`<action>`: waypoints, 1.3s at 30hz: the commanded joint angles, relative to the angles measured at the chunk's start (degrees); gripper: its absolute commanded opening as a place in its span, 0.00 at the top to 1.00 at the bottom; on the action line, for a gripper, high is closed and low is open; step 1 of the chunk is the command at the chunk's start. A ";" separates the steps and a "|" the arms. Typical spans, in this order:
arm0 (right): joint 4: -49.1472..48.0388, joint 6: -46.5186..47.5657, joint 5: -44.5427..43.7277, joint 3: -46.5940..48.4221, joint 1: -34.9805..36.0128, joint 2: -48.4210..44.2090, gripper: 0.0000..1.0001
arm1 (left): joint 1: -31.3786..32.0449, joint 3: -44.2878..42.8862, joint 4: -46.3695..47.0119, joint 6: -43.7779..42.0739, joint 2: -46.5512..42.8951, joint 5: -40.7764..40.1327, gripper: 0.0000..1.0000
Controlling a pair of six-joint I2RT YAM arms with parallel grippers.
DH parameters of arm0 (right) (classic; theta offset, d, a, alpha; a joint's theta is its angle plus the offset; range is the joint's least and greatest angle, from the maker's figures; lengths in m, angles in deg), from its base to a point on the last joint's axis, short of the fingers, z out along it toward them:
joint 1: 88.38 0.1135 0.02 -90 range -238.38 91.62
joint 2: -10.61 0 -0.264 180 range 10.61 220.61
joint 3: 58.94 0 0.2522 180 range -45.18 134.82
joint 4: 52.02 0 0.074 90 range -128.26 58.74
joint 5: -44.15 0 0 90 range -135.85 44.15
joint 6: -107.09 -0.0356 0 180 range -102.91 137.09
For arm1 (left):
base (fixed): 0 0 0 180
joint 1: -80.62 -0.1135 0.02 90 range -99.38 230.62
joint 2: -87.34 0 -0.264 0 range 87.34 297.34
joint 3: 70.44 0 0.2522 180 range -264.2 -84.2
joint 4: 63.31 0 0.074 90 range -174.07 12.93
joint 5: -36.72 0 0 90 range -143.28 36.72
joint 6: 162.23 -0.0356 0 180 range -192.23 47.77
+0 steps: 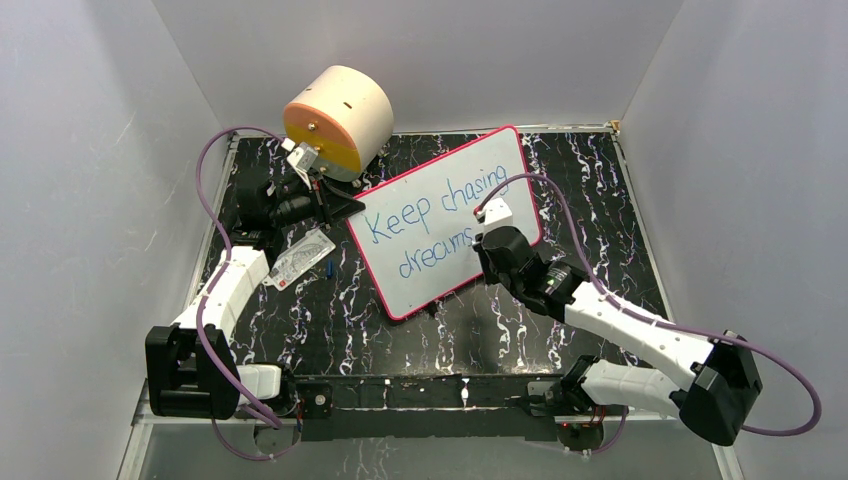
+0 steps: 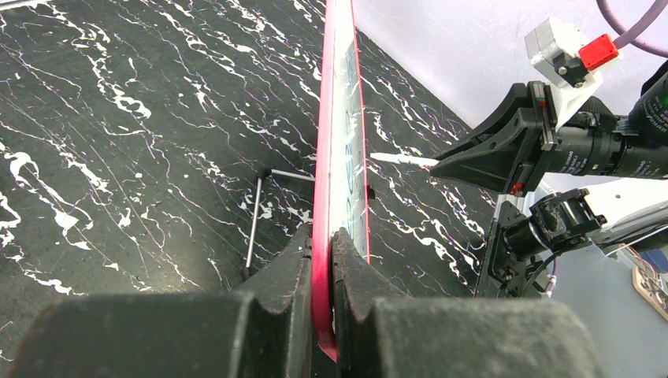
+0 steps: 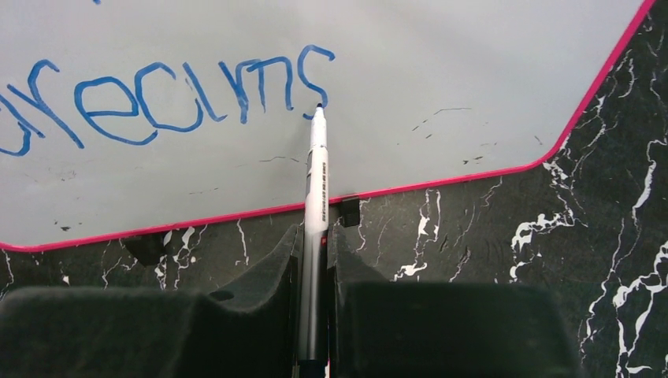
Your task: Write a sentence on the whiteboard
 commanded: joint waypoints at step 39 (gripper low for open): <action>-0.05 3.66 -2.18 0.21 -5.96 -6.62 1.00 | 1.70 0.83 -4.22 -4.15 0.97 -1.12 0.99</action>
